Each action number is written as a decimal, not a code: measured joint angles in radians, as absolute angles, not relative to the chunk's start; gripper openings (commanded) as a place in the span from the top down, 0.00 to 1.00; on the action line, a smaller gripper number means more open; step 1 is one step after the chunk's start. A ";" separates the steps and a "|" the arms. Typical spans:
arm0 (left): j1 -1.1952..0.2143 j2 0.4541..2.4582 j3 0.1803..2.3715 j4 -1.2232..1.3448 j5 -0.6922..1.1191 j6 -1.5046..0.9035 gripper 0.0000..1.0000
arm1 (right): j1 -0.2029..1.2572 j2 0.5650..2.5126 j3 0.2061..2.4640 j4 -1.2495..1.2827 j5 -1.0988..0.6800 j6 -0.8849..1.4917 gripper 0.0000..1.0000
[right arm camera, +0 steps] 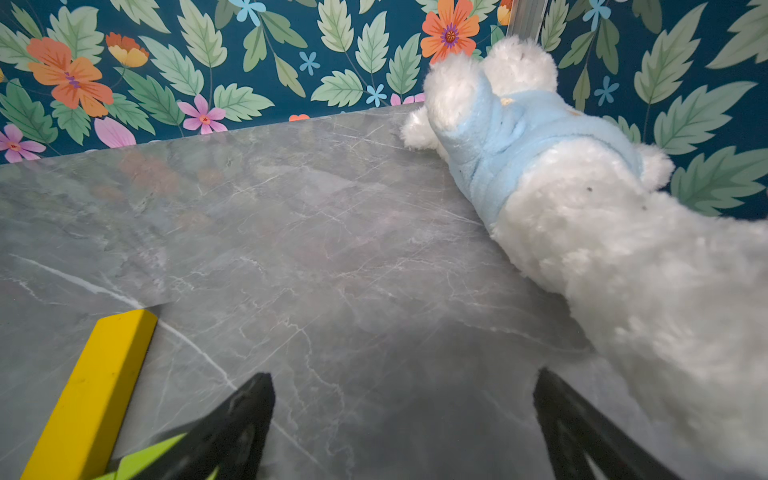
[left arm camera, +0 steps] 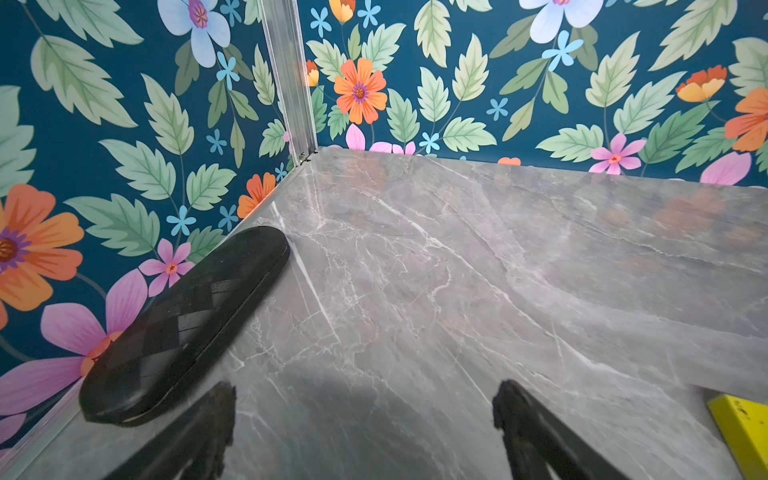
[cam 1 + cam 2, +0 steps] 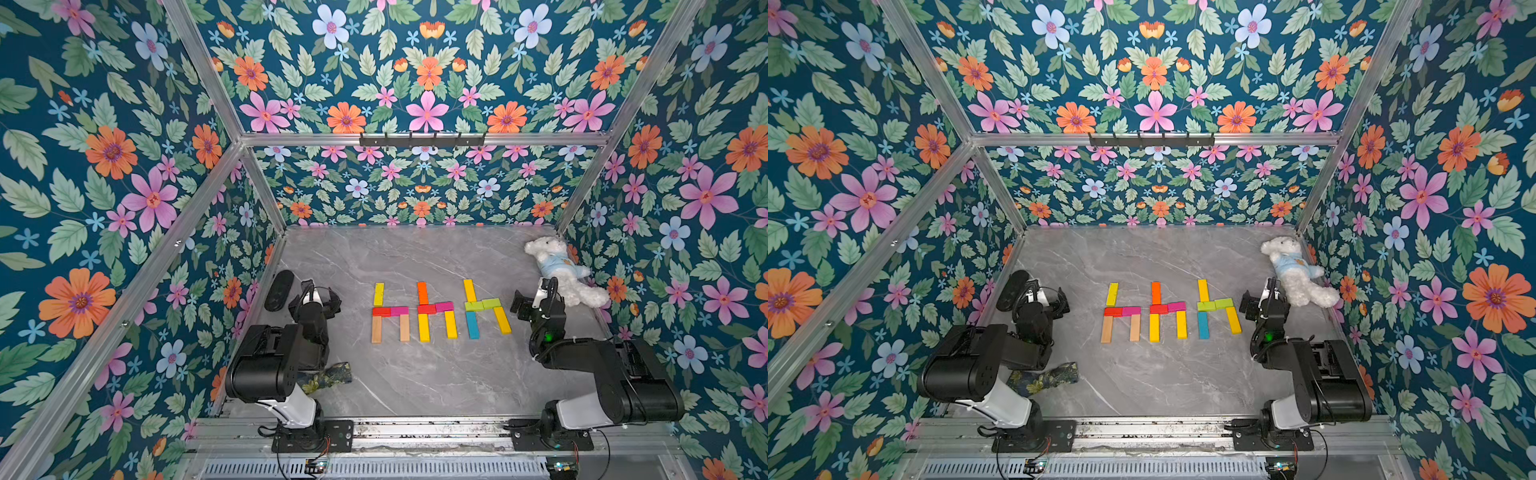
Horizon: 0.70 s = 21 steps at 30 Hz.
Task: Assemble the letter h with building blocks
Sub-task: Reset both arms
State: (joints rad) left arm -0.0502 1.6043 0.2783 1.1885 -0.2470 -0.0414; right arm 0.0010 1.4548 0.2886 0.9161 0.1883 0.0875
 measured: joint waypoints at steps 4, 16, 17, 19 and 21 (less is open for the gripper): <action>-0.050 1.604 0.277 1.188 -0.247 -0.041 0.00 | 0.001 1.455 0.289 0.916 0.188 0.088 0.01; -0.052 1.448 0.250 1.171 -0.273 -0.043 0.00 | 0.001 1.455 0.289 0.916 0.189 0.089 0.01; -0.052 1.459 0.257 1.171 -0.273 -0.043 0.00 | 0.001 1.455 0.289 0.916 0.189 0.089 0.01; -0.052 1.534 0.260 1.208 -0.273 -0.045 0.00 | 0.001 1.455 0.289 0.916 0.189 0.096 0.01; -0.052 1.600 0.262 1.186 -0.265 -0.042 0.00 | 0.001 1.455 0.289 0.916 0.191 0.096 0.01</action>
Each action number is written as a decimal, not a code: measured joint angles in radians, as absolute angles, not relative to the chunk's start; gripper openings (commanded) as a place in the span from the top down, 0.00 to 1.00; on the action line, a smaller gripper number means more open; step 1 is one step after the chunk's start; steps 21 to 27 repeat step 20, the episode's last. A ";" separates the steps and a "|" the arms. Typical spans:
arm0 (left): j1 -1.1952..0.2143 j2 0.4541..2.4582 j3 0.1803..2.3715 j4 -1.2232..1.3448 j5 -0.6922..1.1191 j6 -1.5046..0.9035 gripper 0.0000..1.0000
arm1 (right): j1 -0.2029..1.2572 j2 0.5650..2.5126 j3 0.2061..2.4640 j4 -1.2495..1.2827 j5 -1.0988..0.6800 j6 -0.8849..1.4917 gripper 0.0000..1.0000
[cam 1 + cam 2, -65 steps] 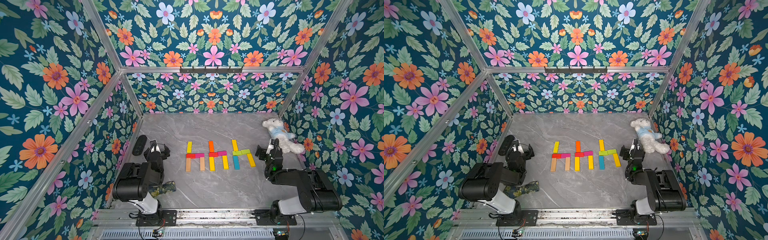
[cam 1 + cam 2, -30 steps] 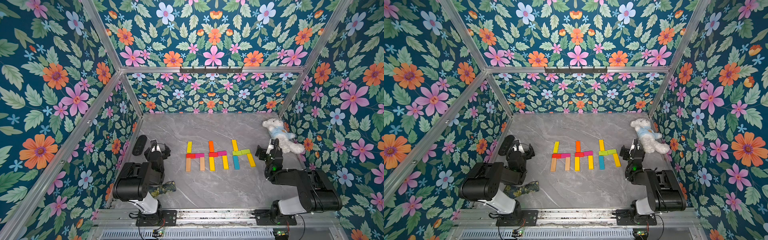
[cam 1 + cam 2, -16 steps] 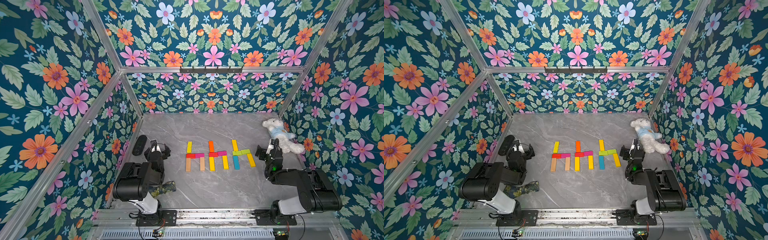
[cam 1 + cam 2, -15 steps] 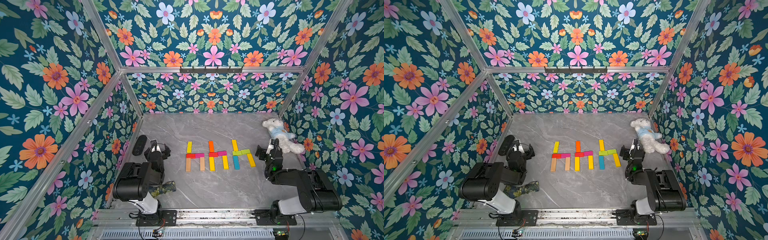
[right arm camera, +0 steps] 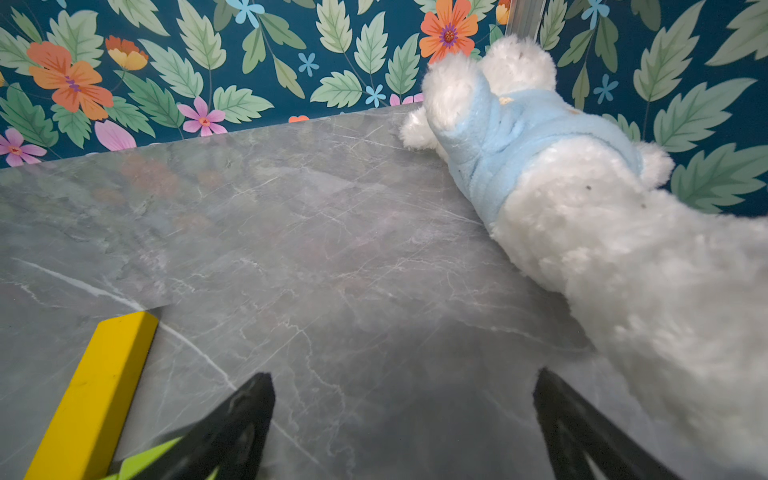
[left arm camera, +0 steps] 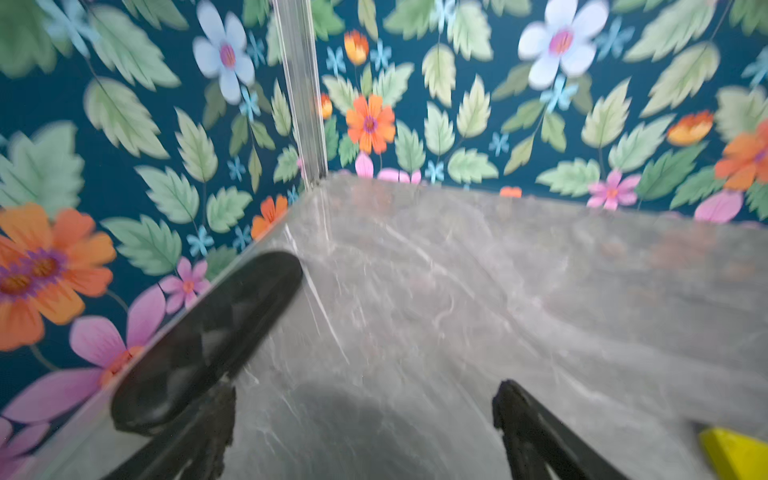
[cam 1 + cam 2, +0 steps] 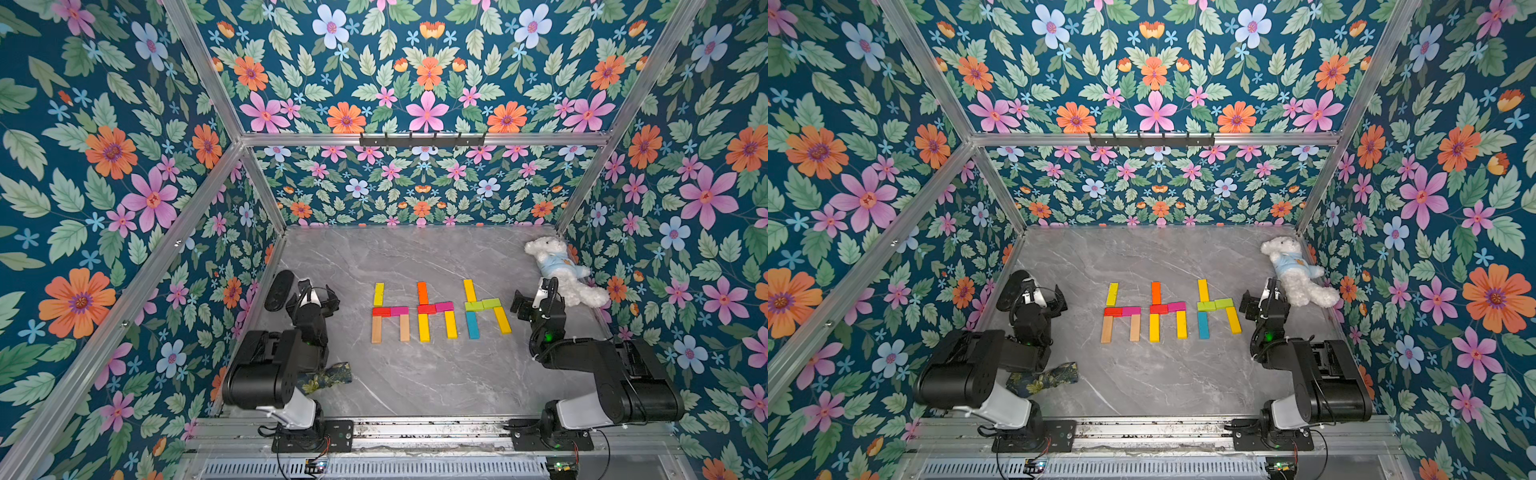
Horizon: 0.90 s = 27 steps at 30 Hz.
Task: Assemble the letter h with building blocks
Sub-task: Reset both arms
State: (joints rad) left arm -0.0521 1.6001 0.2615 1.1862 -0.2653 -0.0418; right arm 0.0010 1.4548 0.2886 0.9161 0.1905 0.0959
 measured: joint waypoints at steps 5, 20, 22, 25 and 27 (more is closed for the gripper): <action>-0.052 1.604 0.271 1.208 -0.265 -0.041 0.00 | 0.001 1.455 0.289 0.916 0.191 0.096 0.01; -0.052 1.608 0.281 1.215 -0.264 -0.039 0.00 | 0.001 1.455 0.289 0.916 0.191 0.096 0.01; -0.052 1.608 0.281 1.215 -0.264 -0.039 0.00 | 0.001 1.455 0.289 0.916 0.191 0.096 0.01; -0.052 1.608 0.281 1.215 -0.264 -0.039 0.00 | 0.001 1.455 0.289 0.916 0.191 0.096 0.01; -0.052 1.608 0.281 1.215 -0.264 -0.039 0.00 | 0.001 1.455 0.289 0.916 0.191 0.096 0.01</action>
